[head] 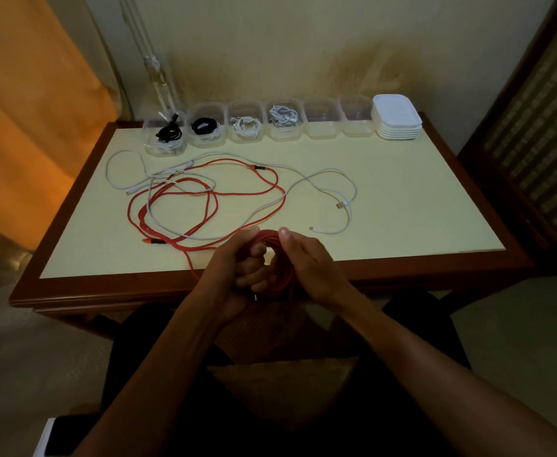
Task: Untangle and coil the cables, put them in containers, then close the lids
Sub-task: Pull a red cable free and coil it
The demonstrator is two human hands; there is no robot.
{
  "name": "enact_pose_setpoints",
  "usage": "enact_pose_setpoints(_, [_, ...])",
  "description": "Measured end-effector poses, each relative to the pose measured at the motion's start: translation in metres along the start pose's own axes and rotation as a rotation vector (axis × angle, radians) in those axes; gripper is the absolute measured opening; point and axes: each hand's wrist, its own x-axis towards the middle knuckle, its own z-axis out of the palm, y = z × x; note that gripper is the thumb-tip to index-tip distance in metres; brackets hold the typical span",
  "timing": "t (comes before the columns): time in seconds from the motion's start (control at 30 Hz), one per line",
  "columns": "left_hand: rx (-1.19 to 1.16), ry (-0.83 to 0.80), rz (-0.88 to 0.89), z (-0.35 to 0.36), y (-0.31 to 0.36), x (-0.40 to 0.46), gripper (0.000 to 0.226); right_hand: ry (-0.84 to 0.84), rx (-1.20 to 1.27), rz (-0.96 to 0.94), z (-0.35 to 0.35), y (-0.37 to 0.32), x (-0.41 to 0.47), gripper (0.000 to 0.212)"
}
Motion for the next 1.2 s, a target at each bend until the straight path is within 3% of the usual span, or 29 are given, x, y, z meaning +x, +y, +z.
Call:
enact_pose_setpoints(0.13, [0.138,0.242,0.044,0.018,-0.007,0.010,0.037,0.345,-0.073,-0.017,0.019,0.009,0.007,0.045])
enact_pose_setpoints(0.2, [0.596,0.424,0.220,0.022,-0.016,0.018,0.025,0.437,-0.146,-0.032,0.023,0.008,0.010,0.043])
enact_pose_setpoints(0.27, [0.931,0.529,0.443,0.022,-0.024,0.024,0.029,0.476,-0.195,-0.064,0.025,0.007,0.011,0.040])
enact_pose_setpoints(0.37, [1.276,0.575,0.575,0.018,-0.029,0.026,0.039,0.496,-0.263,-0.077,0.024,0.010,0.009,0.037])
enact_pose_setpoints(0.43, [1.402,0.492,0.613,0.013,-0.028,0.027,0.038,0.493,-0.245,-0.048,0.022,0.015,0.008,0.039])
enact_pose_setpoints(0.5, [1.458,0.329,0.568,0.006,-0.023,0.030,0.038,0.466,-0.182,-0.020,0.017,0.020,0.006,0.042])
enact_pose_setpoints(0.6, [1.466,0.134,0.358,-0.001,-0.017,0.033,0.040,0.418,-0.151,0.009,0.008,0.027,0.003,0.043])
enact_pose_setpoints(0.67, [1.346,0.150,0.327,0.001,-0.020,0.030,0.037,0.352,-0.126,0.028,0.003,0.027,0.000,0.040])
enact_pose_setpoints(0.83, [1.353,0.261,0.491,-0.001,-0.028,0.027,0.024,0.135,0.080,0.091,-0.020,0.025,0.001,0.028])
enact_pose_setpoints(0.97, [1.170,0.146,0.490,-0.017,-0.031,0.029,0.041,0.039,-0.136,0.081,-0.038,0.040,-0.004,0.017])
enact_pose_setpoints(1.03, [1.114,0.083,0.477,-0.017,-0.035,0.029,0.044,-0.001,-0.114,0.104,-0.034,0.038,-0.009,0.015])
enact_pose_setpoints(1.1, [1.087,0.049,0.463,-0.016,-0.038,0.030,0.045,-0.026,0.013,0.172,-0.030,0.032,-0.012,0.012])
enact_pose_setpoints(1.2, [1.134,0.084,0.464,-0.020,-0.038,0.034,0.042,-0.047,0.404,0.367,-0.029,0.024,-0.011,0.022])
